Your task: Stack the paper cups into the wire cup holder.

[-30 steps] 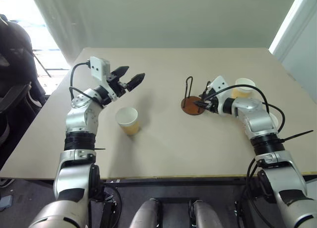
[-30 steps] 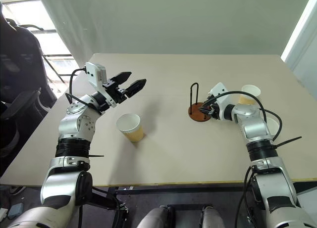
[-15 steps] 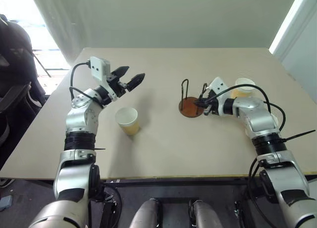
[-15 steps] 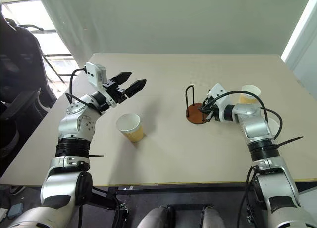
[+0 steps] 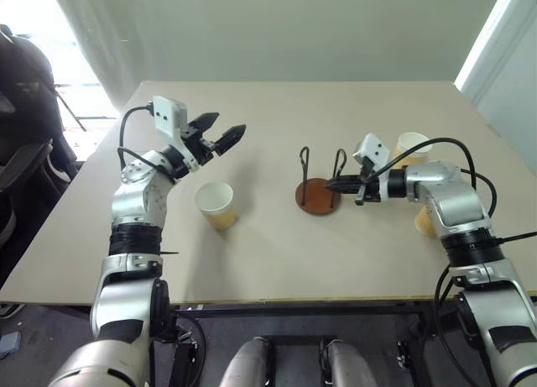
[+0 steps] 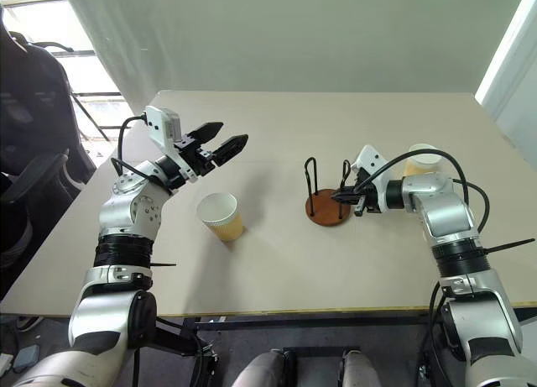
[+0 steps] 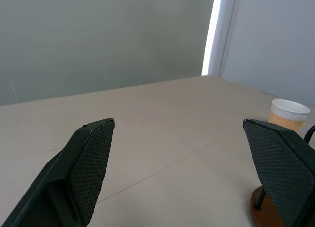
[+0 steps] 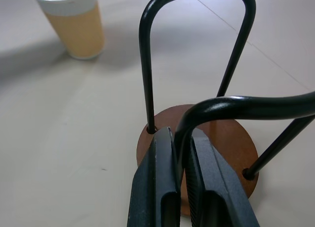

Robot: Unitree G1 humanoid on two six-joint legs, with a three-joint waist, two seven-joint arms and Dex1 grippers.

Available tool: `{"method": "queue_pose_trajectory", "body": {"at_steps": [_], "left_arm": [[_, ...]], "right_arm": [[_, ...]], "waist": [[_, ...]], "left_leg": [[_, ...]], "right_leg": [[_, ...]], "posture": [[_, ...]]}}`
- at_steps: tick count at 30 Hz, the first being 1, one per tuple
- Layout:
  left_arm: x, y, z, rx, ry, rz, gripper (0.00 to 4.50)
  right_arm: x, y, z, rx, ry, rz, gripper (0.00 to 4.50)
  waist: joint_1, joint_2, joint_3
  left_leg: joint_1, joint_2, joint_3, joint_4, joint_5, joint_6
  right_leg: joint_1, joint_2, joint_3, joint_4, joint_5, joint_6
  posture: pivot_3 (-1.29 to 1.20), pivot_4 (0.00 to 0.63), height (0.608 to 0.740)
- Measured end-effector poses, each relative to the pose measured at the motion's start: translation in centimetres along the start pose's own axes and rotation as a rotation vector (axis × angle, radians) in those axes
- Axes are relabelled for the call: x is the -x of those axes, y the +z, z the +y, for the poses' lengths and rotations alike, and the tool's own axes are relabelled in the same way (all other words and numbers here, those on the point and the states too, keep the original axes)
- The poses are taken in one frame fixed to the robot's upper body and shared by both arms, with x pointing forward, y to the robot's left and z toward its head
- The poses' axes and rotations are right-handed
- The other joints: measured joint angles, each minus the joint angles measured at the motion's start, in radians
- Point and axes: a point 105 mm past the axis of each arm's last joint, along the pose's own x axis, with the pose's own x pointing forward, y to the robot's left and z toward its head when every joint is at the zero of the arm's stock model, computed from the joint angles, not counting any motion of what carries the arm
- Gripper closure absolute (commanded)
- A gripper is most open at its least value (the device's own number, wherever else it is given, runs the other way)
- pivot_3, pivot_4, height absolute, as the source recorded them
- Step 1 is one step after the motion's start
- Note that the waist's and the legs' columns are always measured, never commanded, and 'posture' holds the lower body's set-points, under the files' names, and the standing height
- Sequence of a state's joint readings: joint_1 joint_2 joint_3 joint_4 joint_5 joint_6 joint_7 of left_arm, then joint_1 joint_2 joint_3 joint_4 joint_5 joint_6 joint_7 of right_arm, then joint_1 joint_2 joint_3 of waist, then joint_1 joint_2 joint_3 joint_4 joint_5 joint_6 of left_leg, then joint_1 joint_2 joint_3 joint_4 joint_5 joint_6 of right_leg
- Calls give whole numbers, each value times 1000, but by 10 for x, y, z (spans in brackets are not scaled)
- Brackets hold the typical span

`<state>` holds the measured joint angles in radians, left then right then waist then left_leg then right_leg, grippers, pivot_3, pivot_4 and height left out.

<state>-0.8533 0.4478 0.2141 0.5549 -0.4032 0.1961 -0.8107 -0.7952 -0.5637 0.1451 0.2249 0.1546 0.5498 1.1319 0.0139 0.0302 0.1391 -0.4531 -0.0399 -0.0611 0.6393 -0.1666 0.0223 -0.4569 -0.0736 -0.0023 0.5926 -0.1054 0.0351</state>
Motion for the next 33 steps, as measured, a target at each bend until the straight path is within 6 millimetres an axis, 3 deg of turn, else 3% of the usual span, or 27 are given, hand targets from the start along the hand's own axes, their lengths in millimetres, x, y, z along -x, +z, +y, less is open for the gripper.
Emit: {"method": "queue_pose_trajectory", "body": {"at_steps": [7,10,22,33], "left_arm": [[2,-5,-15,-13,-147,68,0],[9,-7,-28,-41,-298,145,0],[38,0,-45,-148,-655,316,0],[42,-3,-53,-140,-737,341,0]], "right_arm": [[-4,-2,10,-3,40,12,4477],[-5,-3,12,-2,50,17,4477],[-3,-3,12,1,60,21,4477],[5,-6,16,16,113,52,4477]], "waist": [[0,0,0],[-1,0,0],[-1,0,0],[-3,0,0]], "left_leg": [[0,0,0,0,0,0],[0,0,0,0,0,0],[-2,0,-1,0,-1,0],[-2,0,-1,-1,-1,-1]], "right_leg": [[0,0,0,0,0,0],[0,0,0,0,0,0],[-2,0,0,0,0,-1],[-2,0,0,0,-1,-1]], "posture": [[0,150,740],[0,150,740],[0,150,740],[0,150,740]]}}
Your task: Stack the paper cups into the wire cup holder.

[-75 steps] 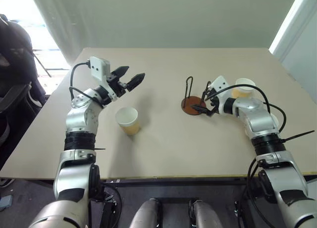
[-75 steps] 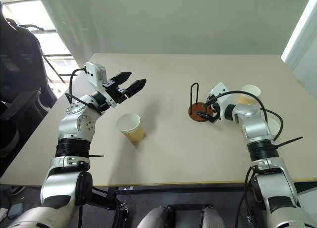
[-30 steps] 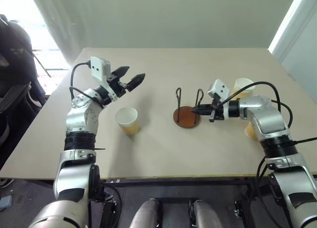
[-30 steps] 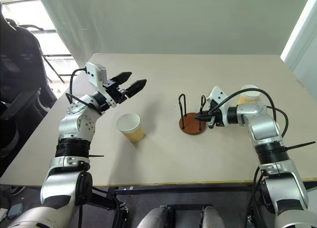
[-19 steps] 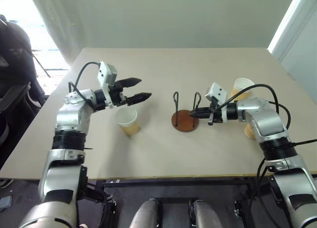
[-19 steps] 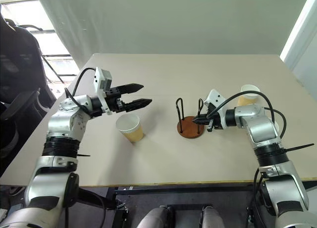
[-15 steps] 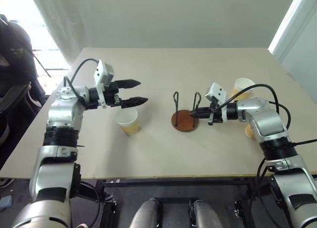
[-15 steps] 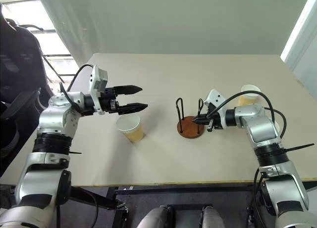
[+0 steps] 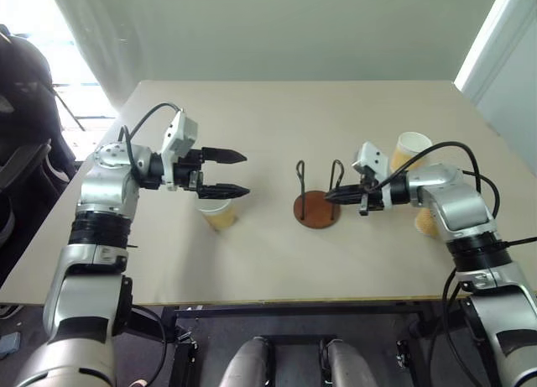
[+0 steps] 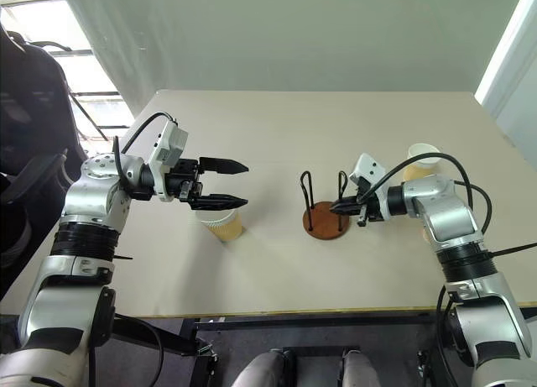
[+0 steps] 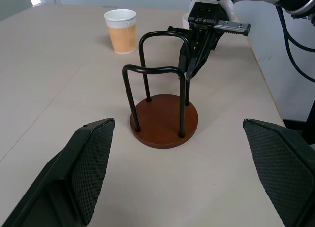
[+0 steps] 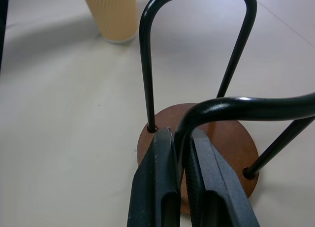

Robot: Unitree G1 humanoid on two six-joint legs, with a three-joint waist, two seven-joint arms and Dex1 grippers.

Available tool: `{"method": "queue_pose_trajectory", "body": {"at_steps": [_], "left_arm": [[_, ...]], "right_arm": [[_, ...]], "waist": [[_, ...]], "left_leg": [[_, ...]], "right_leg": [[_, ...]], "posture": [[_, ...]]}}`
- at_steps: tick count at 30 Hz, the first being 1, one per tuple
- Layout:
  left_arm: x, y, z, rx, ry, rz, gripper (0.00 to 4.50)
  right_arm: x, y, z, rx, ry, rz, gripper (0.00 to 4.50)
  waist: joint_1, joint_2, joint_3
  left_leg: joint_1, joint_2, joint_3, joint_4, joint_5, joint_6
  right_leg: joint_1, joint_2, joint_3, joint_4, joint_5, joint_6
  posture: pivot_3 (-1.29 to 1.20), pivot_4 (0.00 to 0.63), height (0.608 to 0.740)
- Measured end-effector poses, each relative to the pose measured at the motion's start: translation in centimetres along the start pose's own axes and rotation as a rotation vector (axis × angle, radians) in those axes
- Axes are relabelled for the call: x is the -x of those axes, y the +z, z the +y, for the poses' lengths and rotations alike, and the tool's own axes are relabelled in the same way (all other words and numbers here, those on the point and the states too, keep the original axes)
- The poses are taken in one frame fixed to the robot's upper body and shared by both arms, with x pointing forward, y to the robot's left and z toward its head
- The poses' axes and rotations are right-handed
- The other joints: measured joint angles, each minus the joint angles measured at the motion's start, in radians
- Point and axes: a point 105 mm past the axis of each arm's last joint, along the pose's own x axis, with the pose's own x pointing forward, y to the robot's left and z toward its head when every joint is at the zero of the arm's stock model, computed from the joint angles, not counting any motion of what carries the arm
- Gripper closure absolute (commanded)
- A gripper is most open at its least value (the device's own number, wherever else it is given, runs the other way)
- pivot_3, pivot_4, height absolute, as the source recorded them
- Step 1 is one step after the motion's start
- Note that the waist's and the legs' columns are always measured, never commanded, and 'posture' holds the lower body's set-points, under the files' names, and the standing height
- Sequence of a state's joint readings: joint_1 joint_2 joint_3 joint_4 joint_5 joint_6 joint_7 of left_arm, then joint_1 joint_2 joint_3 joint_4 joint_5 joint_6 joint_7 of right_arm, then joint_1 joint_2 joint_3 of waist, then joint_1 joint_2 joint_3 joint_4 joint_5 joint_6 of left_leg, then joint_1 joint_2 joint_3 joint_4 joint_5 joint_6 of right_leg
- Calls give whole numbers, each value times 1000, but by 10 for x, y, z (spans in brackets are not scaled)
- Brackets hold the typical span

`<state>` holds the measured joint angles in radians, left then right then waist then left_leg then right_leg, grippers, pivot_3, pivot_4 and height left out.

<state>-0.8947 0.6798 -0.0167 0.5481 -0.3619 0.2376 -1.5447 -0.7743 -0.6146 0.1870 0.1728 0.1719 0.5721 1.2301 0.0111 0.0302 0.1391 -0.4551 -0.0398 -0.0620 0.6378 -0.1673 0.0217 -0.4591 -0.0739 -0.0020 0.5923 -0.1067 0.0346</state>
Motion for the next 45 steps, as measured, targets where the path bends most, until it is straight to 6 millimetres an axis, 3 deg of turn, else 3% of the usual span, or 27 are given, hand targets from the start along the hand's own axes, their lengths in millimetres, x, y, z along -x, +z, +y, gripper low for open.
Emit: {"method": "queue_pose_trajectory", "body": {"at_steps": [22,26,31,42,45], "left_arm": [[0,2,-1,-24,-12,-1,0],[0,2,-1,-26,-12,-1,0],[-1,2,-1,-27,-13,-3,0],[-4,2,-1,-36,-11,-8,0],[-4,2,-1,-36,-12,-9,0]], "right_arm": [[1,-5,2,29,35,24,4477],[2,-11,-1,22,24,48,3400],[4,-14,-2,19,21,62,1638],[15,-17,-6,53,10,105,1638],[16,-19,-6,55,12,112,1077]], "waist": [[-2,0,0],[-2,0,0],[-2,0,0],[-2,0,0],[-2,0,0]], "left_leg": [[0,0,0,0,0,0],[0,0,0,0,0,0],[0,0,0,0,0,1],[0,0,0,0,0,1],[0,0,0,0,0,1]], "right_leg": [[0,0,0,0,0,0],[0,0,0,0,0,0],[0,0,0,0,0,0],[0,0,0,0,0,0],[0,0,0,0,0,0]], "posture": [[0,150,740],[0,150,740],[0,150,740],[0,150,740],[0,150,740]]}}
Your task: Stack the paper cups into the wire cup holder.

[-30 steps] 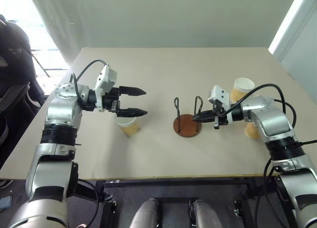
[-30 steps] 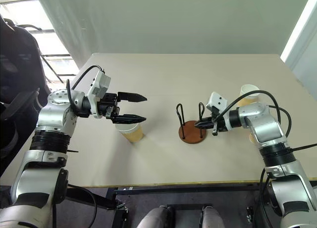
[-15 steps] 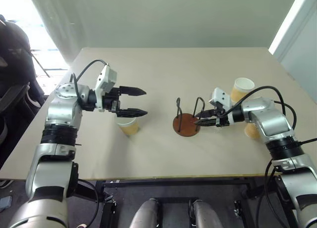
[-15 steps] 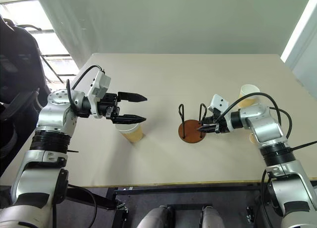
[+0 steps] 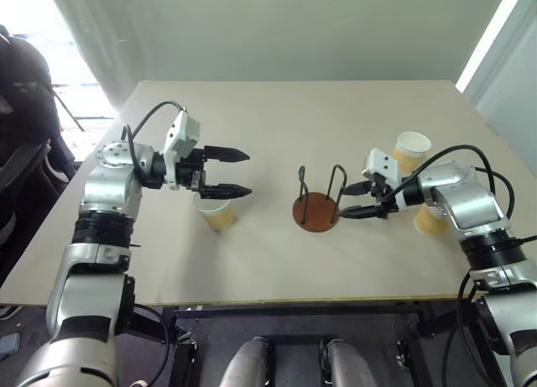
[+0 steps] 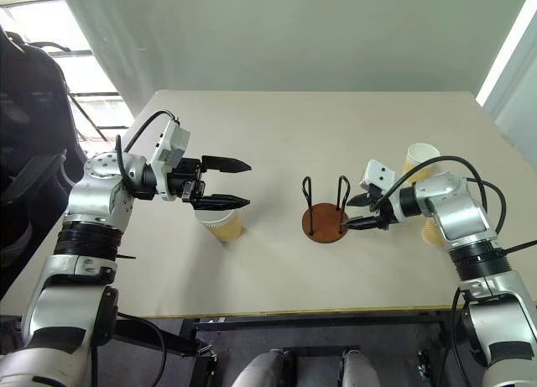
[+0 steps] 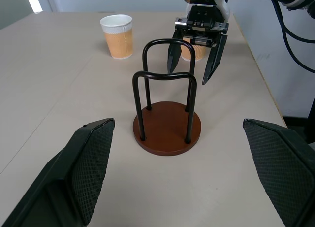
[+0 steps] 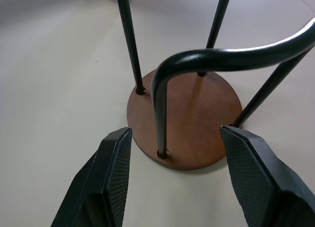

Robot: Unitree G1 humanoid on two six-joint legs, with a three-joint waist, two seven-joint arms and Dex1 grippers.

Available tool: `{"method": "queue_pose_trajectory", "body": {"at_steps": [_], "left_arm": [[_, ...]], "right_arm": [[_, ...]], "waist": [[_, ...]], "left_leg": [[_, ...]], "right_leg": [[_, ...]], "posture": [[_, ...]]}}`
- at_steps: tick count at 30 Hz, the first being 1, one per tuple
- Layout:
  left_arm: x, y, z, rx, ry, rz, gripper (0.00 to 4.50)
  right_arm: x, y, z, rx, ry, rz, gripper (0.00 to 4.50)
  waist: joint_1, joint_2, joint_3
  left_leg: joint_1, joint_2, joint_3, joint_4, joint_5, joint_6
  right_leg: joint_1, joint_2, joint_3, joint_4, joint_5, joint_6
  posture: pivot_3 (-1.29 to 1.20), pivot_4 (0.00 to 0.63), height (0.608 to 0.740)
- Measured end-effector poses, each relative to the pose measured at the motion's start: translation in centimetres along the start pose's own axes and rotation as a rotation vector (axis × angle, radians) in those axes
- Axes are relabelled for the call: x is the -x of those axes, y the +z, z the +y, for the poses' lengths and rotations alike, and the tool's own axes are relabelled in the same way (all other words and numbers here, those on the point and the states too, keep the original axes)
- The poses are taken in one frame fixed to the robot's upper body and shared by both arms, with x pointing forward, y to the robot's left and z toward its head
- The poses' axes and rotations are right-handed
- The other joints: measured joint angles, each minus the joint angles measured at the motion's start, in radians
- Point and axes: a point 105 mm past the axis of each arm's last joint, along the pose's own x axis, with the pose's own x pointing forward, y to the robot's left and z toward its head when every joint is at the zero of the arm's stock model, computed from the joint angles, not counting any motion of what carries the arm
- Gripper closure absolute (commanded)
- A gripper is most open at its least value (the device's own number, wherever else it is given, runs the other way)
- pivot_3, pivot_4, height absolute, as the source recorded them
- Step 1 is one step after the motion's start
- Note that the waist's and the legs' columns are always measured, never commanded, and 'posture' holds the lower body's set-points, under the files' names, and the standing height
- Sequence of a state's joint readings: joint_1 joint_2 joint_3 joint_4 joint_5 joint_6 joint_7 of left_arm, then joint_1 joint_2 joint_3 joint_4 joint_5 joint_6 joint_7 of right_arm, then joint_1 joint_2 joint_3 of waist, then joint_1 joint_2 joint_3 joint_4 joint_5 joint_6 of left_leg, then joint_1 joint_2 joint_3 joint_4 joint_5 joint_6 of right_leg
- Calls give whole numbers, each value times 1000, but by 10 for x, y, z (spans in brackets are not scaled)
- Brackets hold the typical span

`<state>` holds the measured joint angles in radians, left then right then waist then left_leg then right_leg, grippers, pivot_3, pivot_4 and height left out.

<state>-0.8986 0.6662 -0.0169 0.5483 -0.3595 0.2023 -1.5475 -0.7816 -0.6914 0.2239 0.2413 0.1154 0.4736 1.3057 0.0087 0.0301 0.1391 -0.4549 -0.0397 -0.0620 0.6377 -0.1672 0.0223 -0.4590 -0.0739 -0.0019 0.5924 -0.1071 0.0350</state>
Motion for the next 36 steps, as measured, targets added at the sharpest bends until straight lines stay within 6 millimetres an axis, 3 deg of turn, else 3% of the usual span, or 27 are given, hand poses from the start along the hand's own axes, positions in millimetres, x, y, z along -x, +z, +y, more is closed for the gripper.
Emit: {"method": "queue_pose_trajectory", "body": {"at_steps": [3,13,27,36], "left_arm": [[0,0,0,0,0,0,0],[0,-3,1,-12,11,33,0],[5,-1,-2,-35,2,111,0],[7,1,-2,-102,8,169,0]], "right_arm": [[0,-1,-1,1,-3,4,34],[2,-2,-2,35,-13,20,12],[24,-4,-3,98,-17,85,12],[38,10,-3,176,-34,98,12]], "waist": [[0,0,0],[0,0,0],[-1,0,0],[-1,0,0]], "left_leg": [[0,0,0,0,0,0],[0,0,0,0,0,0],[0,0,0,0,0,0],[0,0,0,0,0,1]], "right_leg": [[0,0,0,0,0,0],[0,0,0,0,0,0],[0,0,0,0,0,0],[0,0,0,0,-1,1]], "posture": [[0,150,740],[0,150,740],[0,150,740],[0,150,740]]}}
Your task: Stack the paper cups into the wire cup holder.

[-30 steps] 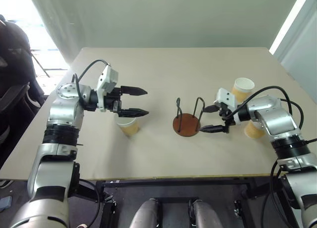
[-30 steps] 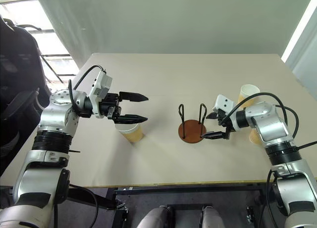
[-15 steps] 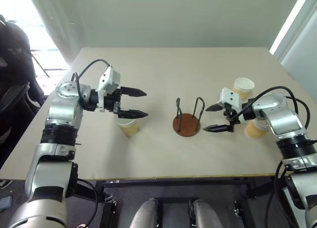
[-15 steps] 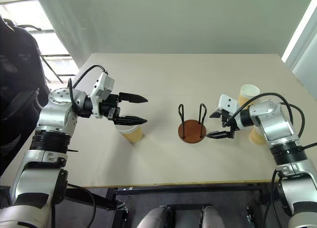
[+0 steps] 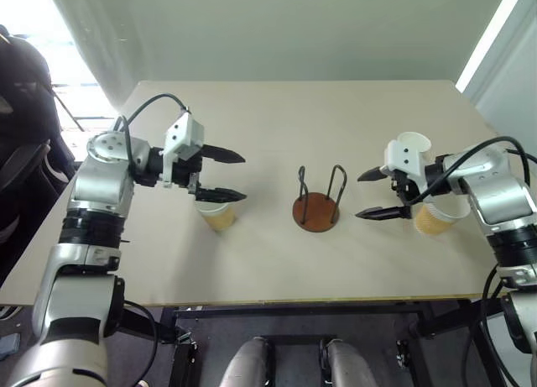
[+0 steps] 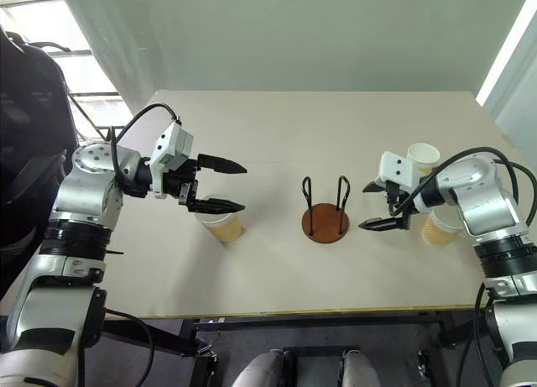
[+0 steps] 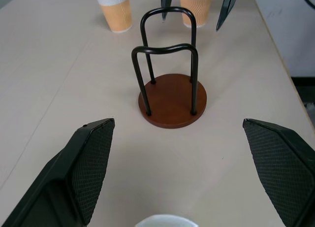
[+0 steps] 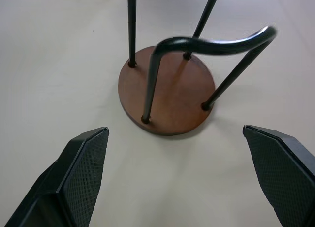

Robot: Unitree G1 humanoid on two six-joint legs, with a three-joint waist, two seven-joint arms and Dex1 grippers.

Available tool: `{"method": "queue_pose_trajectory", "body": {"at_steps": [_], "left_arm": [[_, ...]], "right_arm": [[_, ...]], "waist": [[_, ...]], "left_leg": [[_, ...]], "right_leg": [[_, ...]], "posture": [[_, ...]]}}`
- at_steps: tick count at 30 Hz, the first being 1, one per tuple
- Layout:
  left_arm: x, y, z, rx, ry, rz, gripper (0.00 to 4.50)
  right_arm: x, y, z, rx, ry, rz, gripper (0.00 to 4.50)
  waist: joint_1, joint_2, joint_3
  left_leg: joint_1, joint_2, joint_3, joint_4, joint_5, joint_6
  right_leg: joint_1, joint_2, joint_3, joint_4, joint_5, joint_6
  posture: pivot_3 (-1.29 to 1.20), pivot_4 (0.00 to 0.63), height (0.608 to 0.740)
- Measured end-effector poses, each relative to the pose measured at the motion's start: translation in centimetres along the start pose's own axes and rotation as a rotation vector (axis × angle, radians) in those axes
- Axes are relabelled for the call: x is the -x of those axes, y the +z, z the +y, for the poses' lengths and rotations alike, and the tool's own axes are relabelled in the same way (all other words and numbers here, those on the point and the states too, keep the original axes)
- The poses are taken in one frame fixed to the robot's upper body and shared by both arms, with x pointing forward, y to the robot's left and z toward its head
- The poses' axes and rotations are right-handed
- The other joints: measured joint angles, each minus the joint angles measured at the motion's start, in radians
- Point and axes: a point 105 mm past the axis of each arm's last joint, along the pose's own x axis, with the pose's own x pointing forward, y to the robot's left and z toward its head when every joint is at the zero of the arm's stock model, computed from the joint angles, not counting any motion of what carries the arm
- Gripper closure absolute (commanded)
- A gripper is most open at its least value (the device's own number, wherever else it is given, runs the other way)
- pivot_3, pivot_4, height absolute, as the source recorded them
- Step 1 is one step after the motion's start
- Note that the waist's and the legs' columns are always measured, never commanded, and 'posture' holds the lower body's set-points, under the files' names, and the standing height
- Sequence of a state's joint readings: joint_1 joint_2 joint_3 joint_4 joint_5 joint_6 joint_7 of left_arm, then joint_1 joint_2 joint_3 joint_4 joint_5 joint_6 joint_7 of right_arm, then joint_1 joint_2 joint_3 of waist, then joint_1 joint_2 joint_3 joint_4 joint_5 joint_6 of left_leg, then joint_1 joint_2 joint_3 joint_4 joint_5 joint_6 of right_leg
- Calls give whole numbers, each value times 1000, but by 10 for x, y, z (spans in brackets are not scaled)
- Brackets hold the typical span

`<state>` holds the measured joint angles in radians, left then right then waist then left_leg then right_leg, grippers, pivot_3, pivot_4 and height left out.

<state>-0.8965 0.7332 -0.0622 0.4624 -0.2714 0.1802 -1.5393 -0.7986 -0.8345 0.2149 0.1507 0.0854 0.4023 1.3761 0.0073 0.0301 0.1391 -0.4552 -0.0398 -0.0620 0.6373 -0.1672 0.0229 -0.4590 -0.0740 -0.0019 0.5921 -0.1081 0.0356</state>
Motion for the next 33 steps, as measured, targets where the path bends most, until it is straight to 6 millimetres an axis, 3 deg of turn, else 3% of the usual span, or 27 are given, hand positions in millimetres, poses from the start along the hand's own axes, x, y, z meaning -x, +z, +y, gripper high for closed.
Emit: {"method": "queue_pose_trajectory", "body": {"at_steps": [13,33], "left_arm": [[15,-8,-2,-53,12,180,0],[33,-20,-10,-336,-83,565,0]], "right_arm": [[5,-3,9,3,12,15,12],[6,-3,11,4,34,13,12]], "waist": [[-2,0,0],[-4,0,0]], "left_leg": [[0,0,0,0,-1,0],[0,0,0,-1,-3,0]], "right_leg": [[0,0,0,0,-2,3],[-1,0,0,0,-4,-1]], "posture": [[0,150,740],[0,150,740]]}}
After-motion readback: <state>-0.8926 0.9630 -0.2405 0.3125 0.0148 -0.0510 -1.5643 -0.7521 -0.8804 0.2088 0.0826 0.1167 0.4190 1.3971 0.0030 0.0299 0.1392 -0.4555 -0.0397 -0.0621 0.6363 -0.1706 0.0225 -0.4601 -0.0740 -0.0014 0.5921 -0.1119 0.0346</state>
